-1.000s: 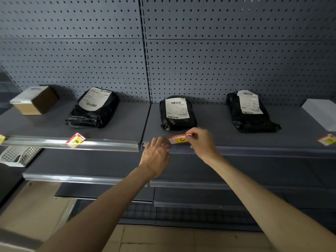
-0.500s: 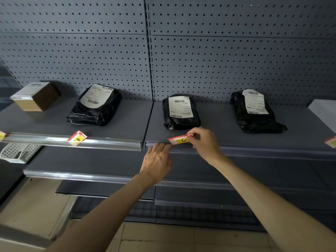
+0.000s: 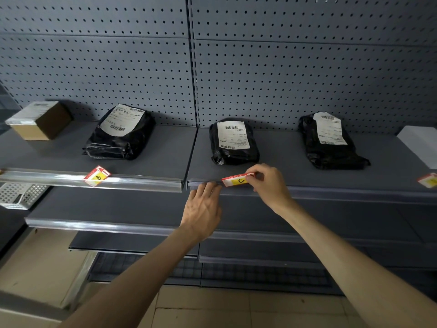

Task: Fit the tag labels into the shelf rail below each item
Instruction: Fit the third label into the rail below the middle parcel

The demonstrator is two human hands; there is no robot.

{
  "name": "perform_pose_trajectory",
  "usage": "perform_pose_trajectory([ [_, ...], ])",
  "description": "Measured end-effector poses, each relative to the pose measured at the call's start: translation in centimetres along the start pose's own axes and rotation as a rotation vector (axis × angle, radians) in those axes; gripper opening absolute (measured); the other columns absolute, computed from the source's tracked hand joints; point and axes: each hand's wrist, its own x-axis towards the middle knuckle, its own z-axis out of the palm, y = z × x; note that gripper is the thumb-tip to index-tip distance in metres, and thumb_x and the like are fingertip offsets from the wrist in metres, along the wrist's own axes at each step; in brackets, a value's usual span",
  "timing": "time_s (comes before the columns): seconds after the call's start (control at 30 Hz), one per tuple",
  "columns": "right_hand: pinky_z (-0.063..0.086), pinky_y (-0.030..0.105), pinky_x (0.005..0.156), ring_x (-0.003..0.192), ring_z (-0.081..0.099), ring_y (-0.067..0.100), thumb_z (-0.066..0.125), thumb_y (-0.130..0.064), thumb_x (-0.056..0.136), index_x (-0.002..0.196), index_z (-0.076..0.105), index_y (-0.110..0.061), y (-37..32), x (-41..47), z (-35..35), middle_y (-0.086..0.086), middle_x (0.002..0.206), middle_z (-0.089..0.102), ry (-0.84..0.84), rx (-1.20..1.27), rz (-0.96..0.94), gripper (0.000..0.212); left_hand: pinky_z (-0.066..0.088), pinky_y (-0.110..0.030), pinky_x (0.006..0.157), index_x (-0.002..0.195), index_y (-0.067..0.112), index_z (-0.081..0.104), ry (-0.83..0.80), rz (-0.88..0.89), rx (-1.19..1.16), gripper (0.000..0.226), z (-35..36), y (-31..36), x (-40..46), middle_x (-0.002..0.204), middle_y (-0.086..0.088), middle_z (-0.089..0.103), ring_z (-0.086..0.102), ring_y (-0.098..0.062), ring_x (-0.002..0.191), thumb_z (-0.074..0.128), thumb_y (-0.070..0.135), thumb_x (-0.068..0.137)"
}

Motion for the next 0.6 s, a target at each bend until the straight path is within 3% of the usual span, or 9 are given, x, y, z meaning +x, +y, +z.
perform_pose_trajectory([
  [0.6,0.049,0.029,0.063,0.066,0.055,0.011,0.062,-0.006,0.087,0.088,0.071,-0.01,0.5,0.9,0.3,-0.001,0.082,0.059,-0.018,-0.023,-0.023,0.01,0.042,-0.037,0.092,0.12,0.015,0.056,0.023,-0.045,-0.03,0.035,-0.6,0.6,1.0,0.121,-0.003,0.054,0.05,-0.024,0.105,0.05,0.022,0.087],
])
